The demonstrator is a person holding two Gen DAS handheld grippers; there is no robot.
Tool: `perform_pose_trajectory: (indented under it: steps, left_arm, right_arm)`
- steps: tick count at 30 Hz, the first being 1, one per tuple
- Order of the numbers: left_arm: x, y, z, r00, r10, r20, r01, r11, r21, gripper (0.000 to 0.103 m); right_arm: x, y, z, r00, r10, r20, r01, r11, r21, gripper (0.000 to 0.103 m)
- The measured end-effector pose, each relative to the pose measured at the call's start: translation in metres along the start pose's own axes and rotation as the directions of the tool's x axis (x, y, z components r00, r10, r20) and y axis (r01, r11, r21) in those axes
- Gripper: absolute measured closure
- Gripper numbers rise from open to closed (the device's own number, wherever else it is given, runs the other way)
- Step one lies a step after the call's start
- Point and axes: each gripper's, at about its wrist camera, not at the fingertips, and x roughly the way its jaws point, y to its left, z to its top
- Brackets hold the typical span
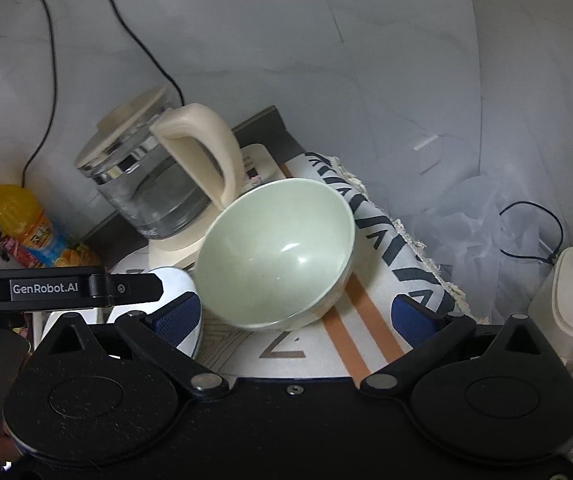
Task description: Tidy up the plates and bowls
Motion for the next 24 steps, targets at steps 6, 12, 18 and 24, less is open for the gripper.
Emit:
perform_pose_trajectory:
  steps: [6,12,18,24]
  left_arm:
    - [0.015,-0.005,0.008,1.0,-0.011,0.026,0.011,1.0,0.012,0.009]
    - [0.038,-0.007,0.011,1.0,0.0,-0.002,0.0,1.0,-0.012,0.027]
    - [0.06,-0.006,0.007,1.0,-0.018,-0.024,0.018,1.0,-0.022,0.038]
    - [0.076,-0.008,0.004,0.999,-0.023,-0.047,0.021,0.999,-0.033,0.064]
  right_arm:
    - [0.016,-0.007,0.008,0.999,-0.031,-0.013,0.031,0.999,0.031,0.019]
    - [0.038,-0.02,0.012,0.998,-0.025,-0.056,0.029,0.996,0.084,0.049]
    - [0.061,-0.023,0.011,0.995,-0.031,-0.099,0.041,0.994,0.099,0.068]
    - [0.077,-0.025,0.012,0.991,-0.054,-0.12,0.068,0.991,0.114,0.076]
